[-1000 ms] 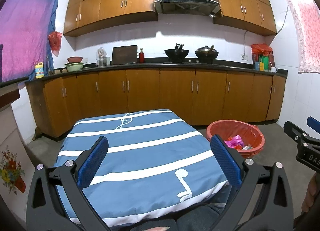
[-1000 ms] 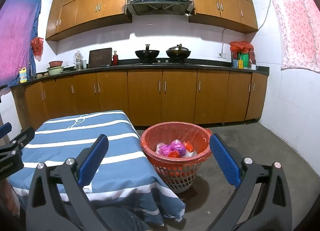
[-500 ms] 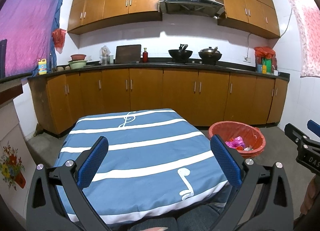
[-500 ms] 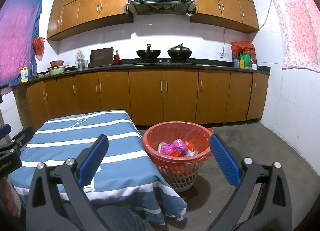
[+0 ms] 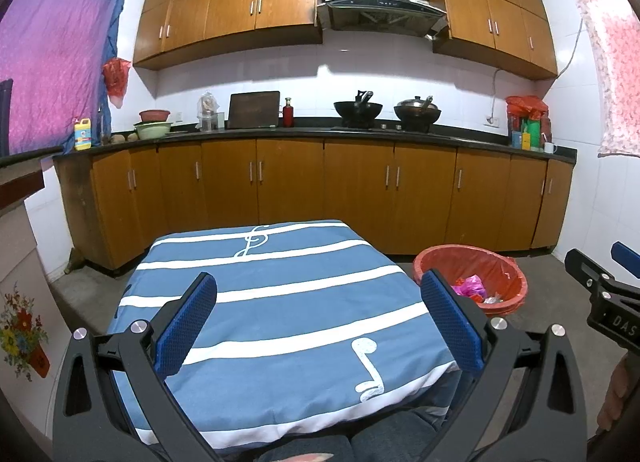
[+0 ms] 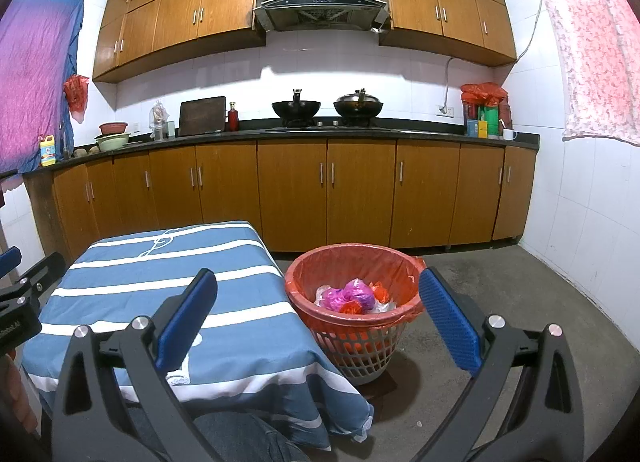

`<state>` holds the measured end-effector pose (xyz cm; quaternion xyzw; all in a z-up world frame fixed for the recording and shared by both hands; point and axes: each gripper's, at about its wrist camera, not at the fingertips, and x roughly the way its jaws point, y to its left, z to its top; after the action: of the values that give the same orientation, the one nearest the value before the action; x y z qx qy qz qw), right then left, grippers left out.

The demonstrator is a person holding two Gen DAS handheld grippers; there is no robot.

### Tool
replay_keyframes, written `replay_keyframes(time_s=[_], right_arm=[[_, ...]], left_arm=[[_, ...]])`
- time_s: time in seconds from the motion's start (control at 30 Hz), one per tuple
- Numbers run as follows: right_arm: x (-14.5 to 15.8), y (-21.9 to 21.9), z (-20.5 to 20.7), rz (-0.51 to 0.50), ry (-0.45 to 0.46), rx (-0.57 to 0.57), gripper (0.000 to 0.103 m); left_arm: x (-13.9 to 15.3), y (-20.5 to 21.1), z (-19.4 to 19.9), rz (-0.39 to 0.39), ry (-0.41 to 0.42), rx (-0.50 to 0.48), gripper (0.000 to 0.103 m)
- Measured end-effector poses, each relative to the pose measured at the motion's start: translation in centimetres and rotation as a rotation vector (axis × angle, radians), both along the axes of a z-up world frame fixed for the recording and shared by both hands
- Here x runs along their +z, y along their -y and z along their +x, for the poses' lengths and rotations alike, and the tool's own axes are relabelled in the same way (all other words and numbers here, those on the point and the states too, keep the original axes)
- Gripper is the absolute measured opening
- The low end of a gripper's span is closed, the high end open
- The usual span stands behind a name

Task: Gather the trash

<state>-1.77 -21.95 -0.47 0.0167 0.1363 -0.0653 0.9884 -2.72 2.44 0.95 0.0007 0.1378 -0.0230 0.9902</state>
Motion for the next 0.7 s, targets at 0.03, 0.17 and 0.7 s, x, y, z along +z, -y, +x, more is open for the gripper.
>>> replay_keyframes(time_s=[0.03, 0.17, 0.7], right_arm=[[-0.02, 0.05, 0.04, -0.001, 0.0, 0.0, 0.099], [0.3, -0.01, -0.19, -0.001, 0.003, -0.009, 0.099], [0.51, 0.01, -0.36, 0.001, 0.005, -0.012, 0.099]], left_arm=[[0.03, 0.01, 0.01, 0.0, -0.001, -0.001, 0.101], [0.15, 0.07, 0.05, -0.001, -0.003, -0.005, 0.101], [0.18, 0.18, 0.08, -0.002, -0.004, -0.008, 0.101]])
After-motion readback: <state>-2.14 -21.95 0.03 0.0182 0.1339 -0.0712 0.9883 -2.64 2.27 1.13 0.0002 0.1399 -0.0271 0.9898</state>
